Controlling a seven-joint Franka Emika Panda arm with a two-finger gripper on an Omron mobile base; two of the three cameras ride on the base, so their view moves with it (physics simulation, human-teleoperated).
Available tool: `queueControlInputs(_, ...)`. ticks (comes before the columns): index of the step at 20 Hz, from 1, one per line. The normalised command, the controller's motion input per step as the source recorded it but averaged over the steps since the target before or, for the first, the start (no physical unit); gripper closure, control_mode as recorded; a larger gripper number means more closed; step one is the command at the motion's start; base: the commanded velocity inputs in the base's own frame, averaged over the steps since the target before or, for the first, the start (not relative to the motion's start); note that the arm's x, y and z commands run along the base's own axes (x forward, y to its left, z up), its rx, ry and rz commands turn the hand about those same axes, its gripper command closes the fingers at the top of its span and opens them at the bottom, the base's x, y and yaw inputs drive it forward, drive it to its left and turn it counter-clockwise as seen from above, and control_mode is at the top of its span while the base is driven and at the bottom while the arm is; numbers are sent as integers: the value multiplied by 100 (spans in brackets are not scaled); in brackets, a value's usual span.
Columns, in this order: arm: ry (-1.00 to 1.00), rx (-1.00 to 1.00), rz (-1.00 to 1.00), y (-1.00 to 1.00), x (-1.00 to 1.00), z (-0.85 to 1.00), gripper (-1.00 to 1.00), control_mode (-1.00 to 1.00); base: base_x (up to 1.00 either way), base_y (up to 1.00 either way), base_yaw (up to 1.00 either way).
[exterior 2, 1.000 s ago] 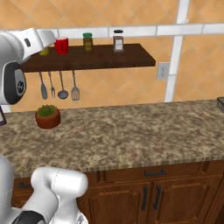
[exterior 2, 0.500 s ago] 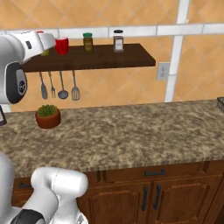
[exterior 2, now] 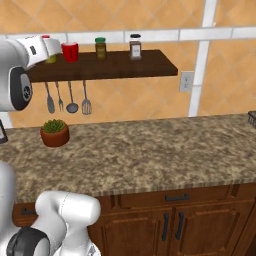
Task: Gather all objects into one cabinet and sort the glasses and bowls to opposite sides.
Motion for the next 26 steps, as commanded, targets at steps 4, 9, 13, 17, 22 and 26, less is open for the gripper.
queueControlInputs(4,0,6,2,0,53,0,-100,-100,0,0,0)
queueControlInputs(9,1,4,9,3,23,-9,-100,-100,0,0,0)
queueControlInputs(13,1,1,7,4,14,0,-100,-100,0,0,0)
queueControlInputs(17,0,2,2,-3,36,-1,-100,-100,0,0,0)
queueControlInputs(22,2,1,0,-8,54,-11,-100,-100,0,0,0)
queueControlInputs(26,9,4,0,2,40,-22,-100,-100,0,0,0)
